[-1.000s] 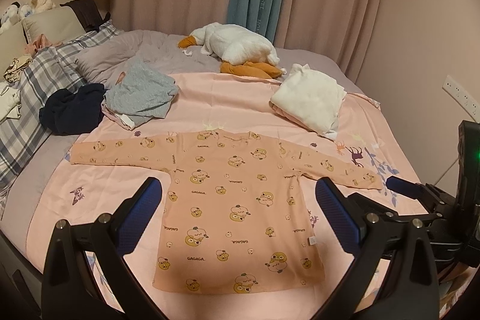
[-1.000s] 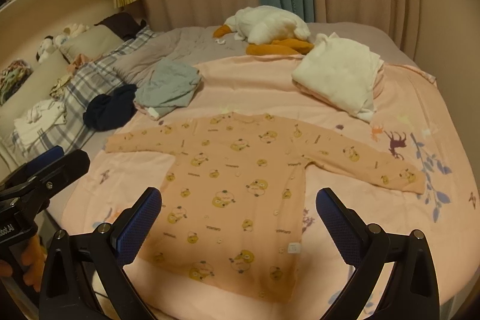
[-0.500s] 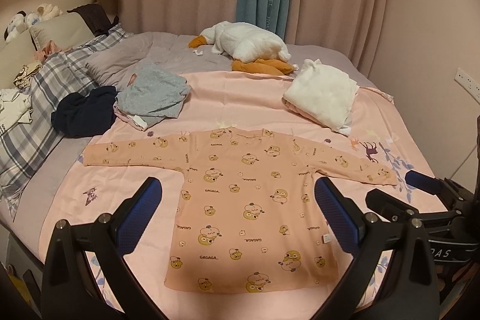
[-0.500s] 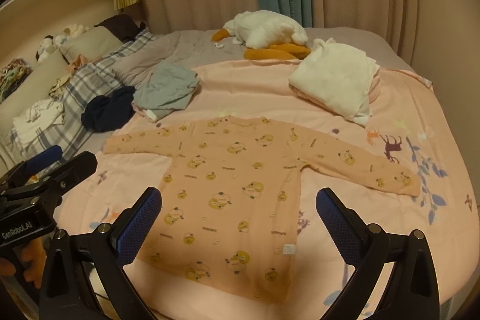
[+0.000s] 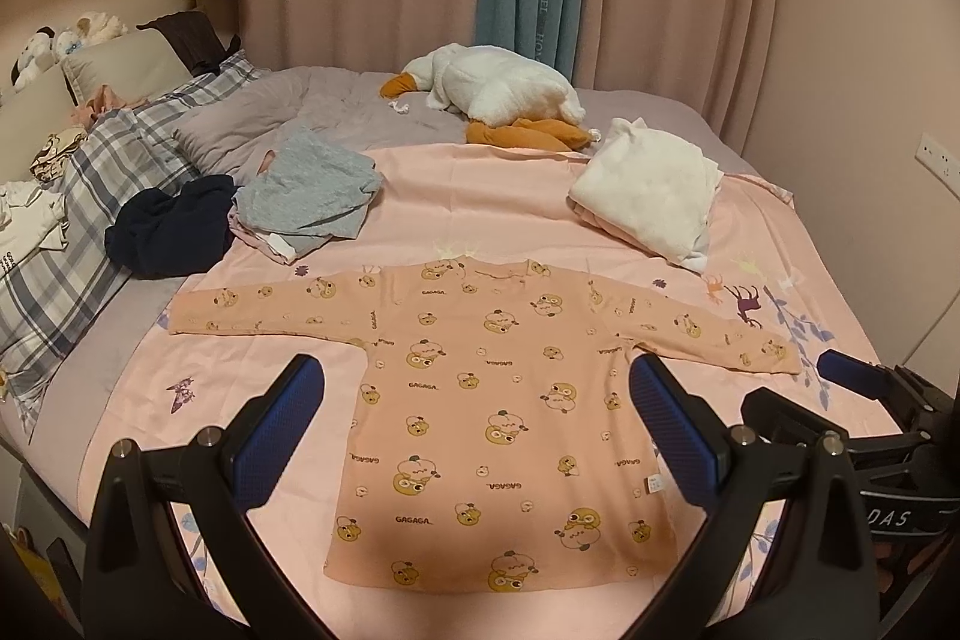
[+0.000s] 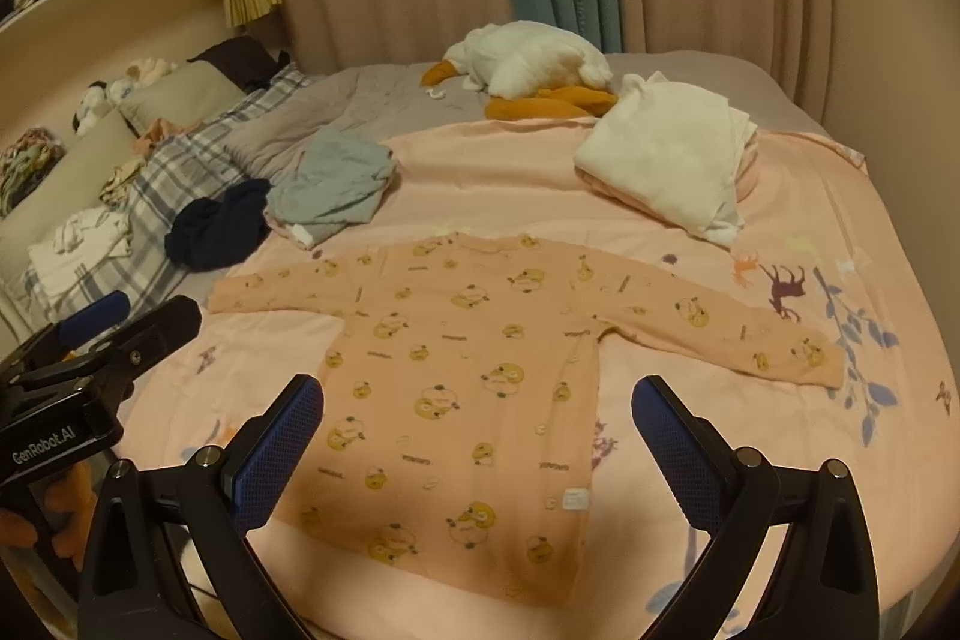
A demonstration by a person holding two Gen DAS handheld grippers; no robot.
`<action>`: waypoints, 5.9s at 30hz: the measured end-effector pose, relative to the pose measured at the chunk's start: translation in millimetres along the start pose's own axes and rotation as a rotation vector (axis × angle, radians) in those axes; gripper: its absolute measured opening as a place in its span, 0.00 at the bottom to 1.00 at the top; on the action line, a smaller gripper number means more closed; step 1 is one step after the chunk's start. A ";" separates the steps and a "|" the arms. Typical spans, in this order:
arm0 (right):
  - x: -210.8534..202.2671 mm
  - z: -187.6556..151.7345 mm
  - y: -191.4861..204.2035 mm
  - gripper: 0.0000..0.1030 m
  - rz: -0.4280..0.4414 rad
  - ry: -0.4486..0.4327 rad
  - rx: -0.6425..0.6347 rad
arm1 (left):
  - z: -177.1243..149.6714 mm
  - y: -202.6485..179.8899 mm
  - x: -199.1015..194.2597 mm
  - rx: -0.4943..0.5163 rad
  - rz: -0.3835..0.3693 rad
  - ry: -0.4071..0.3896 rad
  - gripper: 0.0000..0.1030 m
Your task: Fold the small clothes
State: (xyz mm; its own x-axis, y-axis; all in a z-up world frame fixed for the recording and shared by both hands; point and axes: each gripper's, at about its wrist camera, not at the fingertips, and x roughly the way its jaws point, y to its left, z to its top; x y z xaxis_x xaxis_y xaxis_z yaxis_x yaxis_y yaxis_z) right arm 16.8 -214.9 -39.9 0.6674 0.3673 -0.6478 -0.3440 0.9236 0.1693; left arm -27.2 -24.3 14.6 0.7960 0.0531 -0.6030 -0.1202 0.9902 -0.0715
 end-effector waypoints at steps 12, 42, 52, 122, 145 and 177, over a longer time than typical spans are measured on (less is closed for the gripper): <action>-2.6 -1.6 -4.1 1.00 0.010 -0.002 -0.008 | -2.2 -5.7 -5.4 0.007 -0.013 -0.013 0.99; -6.0 -32.2 5.6 1.00 -0.006 0.012 0.096 | -29.6 1.1 -24.0 -0.037 0.037 -0.031 0.99; -4.0 -0.2 -87.3 1.00 -0.033 -0.031 0.236 | -21.2 23.3 5.6 -0.111 0.122 -0.063 0.99; 112.7 -26.1 -376.5 0.06 0.016 -0.035 0.797 | -43.7 68.2 115.0 -0.150 0.201 0.099 0.99; 148.2 86.7 -150.2 0.06 0.217 0.000 0.439 | -47.4 106.7 77.3 -0.159 0.177 0.060 0.99; 259.9 97.4 67.3 0.06 0.316 0.296 0.122 | -67.3 189.7 84.2 -0.295 0.189 0.056 0.99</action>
State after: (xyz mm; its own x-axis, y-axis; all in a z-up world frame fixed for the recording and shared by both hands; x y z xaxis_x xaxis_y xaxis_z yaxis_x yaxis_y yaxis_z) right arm 231.5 -46.5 -124.5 0.3182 0.6025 -0.7320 -0.4081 0.7839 0.4679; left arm -22.9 159.3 -103.2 0.7104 0.2161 -0.6698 -0.4346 0.8833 -0.1759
